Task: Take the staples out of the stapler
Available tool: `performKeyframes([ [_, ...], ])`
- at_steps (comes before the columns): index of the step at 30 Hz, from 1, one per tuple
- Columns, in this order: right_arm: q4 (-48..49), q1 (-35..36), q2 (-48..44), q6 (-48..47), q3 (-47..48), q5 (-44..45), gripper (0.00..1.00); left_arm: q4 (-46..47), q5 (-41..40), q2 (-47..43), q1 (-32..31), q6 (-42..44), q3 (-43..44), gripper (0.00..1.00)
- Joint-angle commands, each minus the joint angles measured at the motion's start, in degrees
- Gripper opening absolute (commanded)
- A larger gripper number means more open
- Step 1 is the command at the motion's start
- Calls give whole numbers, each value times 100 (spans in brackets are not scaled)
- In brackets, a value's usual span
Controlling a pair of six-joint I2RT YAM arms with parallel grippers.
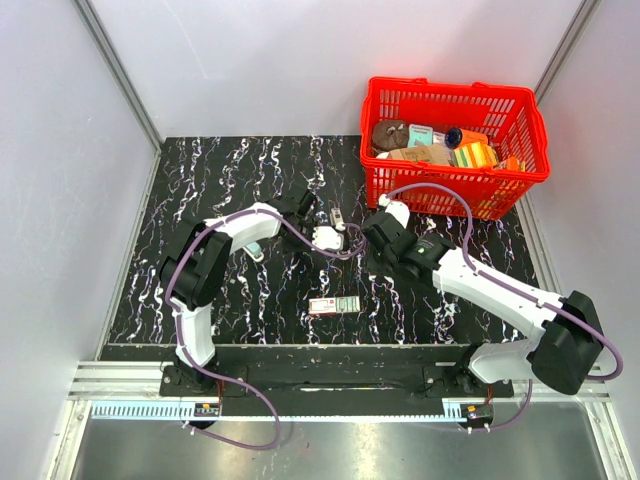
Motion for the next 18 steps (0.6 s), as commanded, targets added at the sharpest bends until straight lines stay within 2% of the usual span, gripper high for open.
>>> performKeyframes([
  [1, 158, -67, -192, -38, 17, -47, 25, -138, 181, 86, 4, -220, 172, 10],
  [6, 166, -75, -244, -38, 17, -73, 25, -165, 198, -37, 39, -440, 286, 14],
  [9, 166, -75, -271, -38, -9, -47, 25, 194, 189, -273, 136, -791, 497, 17],
  [12, 166, -75, -288, -30, -27, -21, 26, 433, 461, -327, 460, -1178, 1048, 19],
  [15, 166, -75, -289, -30, -44, 32, 32, 311, 629, -169, 786, -1302, 1577, 23],
  [18, 192, -75, -271, -47, -62, 58, 37, 205, 612, -20, 900, -1196, 1693, 26],
])
